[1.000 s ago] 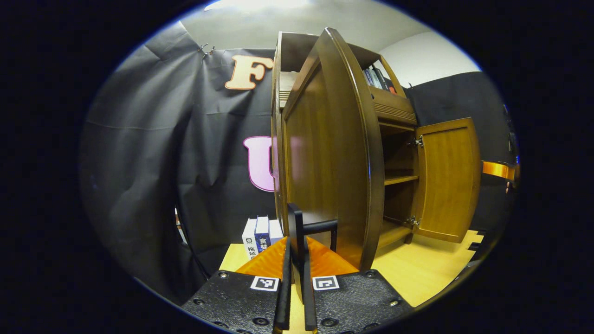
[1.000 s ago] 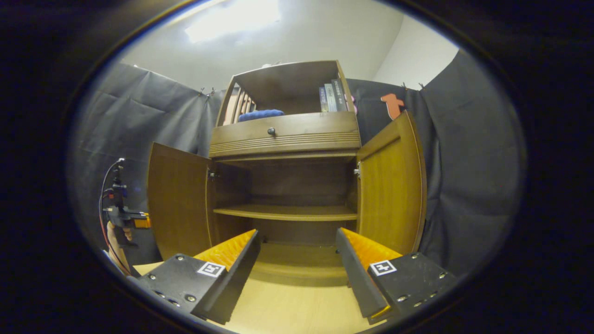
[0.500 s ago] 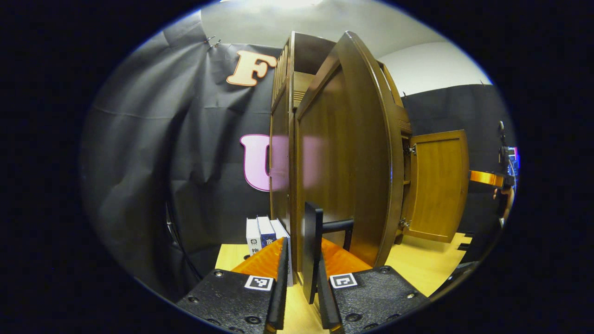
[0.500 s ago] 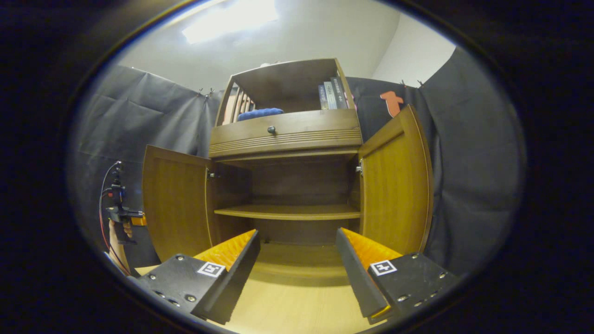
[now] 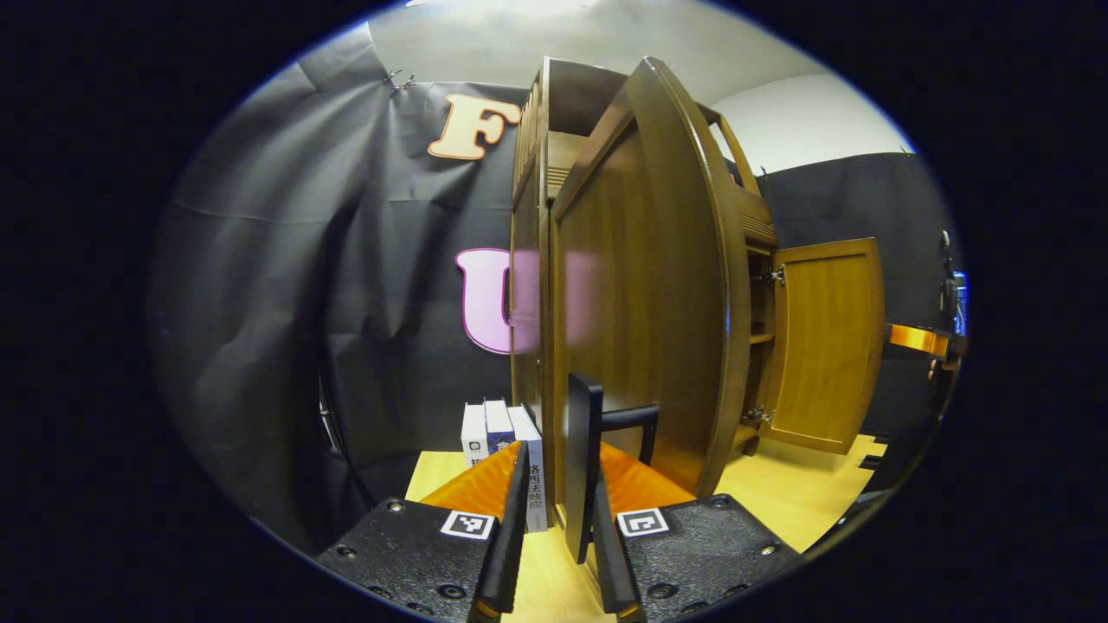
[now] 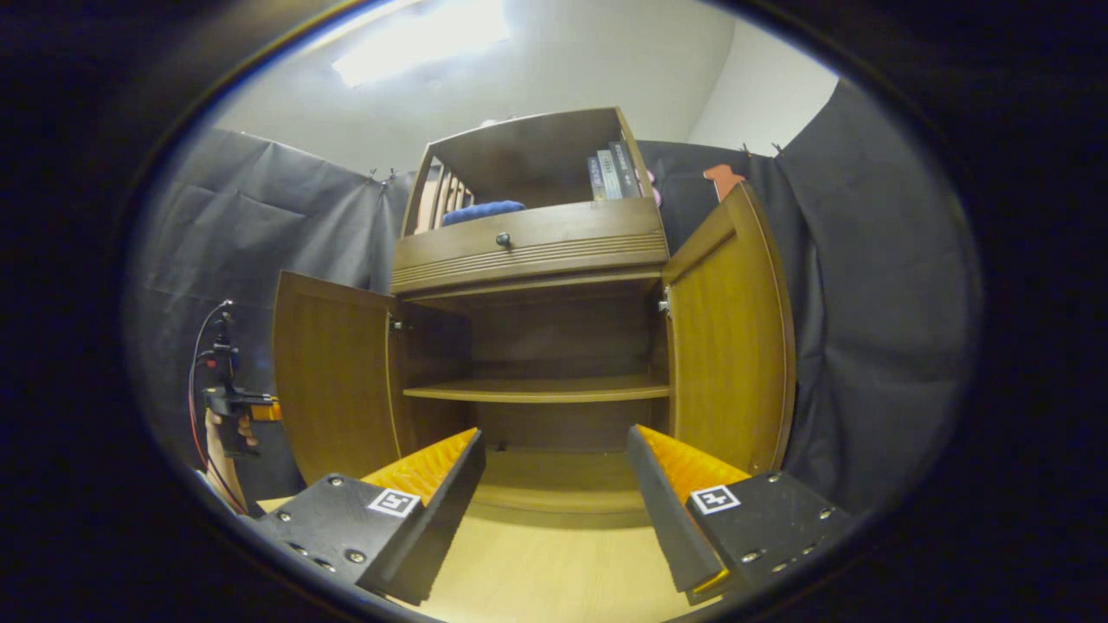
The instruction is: Open the right door of the double-door shoe cabinet with the right hand, and open the left door with the left hand.
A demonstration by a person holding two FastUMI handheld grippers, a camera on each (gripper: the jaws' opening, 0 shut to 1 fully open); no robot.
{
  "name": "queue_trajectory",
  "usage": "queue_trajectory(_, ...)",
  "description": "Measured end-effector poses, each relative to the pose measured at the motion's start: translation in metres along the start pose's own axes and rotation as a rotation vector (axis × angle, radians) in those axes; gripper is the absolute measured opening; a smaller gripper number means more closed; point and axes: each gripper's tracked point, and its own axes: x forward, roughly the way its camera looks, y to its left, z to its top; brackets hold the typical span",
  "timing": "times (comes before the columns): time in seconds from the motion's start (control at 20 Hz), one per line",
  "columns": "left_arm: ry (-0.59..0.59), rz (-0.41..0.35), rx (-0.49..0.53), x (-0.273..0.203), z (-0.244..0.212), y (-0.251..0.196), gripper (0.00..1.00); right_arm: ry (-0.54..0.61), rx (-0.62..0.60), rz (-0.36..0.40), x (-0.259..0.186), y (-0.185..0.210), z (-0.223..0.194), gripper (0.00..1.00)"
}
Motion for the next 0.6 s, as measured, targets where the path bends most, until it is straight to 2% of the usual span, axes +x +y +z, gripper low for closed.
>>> queue_trajectory(0.1,-0.017,0.021,-0.004,-0.012,0.002,0.004,0.41,-0.002,-0.004,0.005,-0.005,0.000,-0.002,0.98)
queue_trajectory(0.15,-0.035,0.041,0.002,-0.019,0.007,0.008,0.46,-0.002,-0.005,0.006,-0.008,0.000,-0.003,0.98)
queue_trajectory(0.25,-0.071,0.069,0.012,-0.036,0.017,0.009,0.61,-0.006,-0.003,0.012,-0.012,-0.001,-0.003,0.98)
queue_trajectory(0.35,-0.083,0.134,0.020,-0.048,0.022,0.014,0.77,-0.014,0.005,0.014,-0.015,-0.004,-0.002,0.98)
queue_trajectory(0.6,-0.099,0.279,-0.008,-0.075,0.027,0.013,0.84,-0.048,0.037,-0.003,-0.023,-0.013,0.004,0.98)
